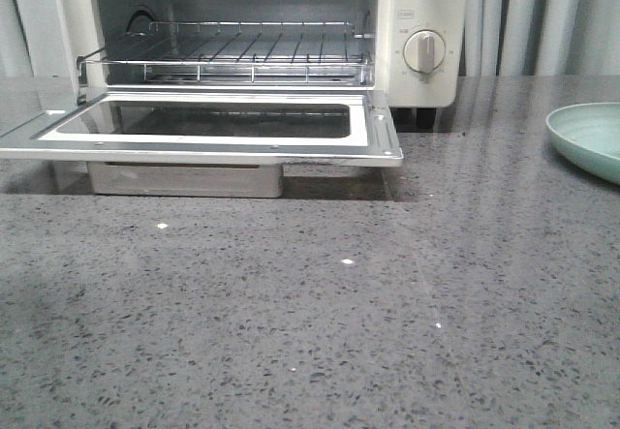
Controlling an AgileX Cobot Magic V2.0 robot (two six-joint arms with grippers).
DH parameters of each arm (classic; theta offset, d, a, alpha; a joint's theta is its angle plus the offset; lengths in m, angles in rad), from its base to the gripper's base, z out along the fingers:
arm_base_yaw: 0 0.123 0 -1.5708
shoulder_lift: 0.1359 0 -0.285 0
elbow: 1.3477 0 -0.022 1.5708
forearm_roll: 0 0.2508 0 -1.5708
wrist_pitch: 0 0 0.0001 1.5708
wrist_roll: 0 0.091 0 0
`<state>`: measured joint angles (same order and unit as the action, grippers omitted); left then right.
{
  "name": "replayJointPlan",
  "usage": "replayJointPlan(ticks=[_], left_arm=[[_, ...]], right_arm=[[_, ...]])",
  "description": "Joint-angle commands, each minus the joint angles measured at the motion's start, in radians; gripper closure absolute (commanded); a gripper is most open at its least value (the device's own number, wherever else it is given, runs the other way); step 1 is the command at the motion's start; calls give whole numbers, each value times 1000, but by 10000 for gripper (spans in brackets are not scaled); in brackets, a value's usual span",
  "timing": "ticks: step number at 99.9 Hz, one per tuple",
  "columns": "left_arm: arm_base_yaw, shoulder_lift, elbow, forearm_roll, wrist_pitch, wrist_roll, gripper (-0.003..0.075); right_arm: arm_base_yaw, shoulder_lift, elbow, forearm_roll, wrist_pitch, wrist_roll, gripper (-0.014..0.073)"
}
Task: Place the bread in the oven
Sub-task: 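Close the right gripper on the bread roll and lift it, then carry the bread roll into the oven and lower onto the rack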
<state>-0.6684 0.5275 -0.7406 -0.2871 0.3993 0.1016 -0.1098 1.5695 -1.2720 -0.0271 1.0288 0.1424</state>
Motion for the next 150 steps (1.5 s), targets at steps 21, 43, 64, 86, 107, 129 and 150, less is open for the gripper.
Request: replayJointPlan(ticks=[21, 43, 64, 86, 107, 129, 150], left_arm=[[8, -51, -39, 17, -70, -6, 742], [136, -69, -88, 80, 2, -32, 742], [307, -85, -120, 87, 46, -34, 742], [413, -133, -120, 87, 48, -34, 742], [419, -172, -120, 87, 63, -34, 742], [419, -172, -119, 87, 80, -34, 742], [419, -172, -117, 87, 90, -34, 742]], right_arm=[[0, -37, -111, -14, 113, -9, 665], [79, -60, -241, -14, 286, -53, 665], [224, -138, -253, -14, 285, -57, 662], [393, -215, -253, -14, 285, -57, 661], [608, -189, -257, -16, 285, -94, 661], [768, -94, -359, -109, 285, -94, 661], [844, 40, -534, -165, 285, -134, 661]])
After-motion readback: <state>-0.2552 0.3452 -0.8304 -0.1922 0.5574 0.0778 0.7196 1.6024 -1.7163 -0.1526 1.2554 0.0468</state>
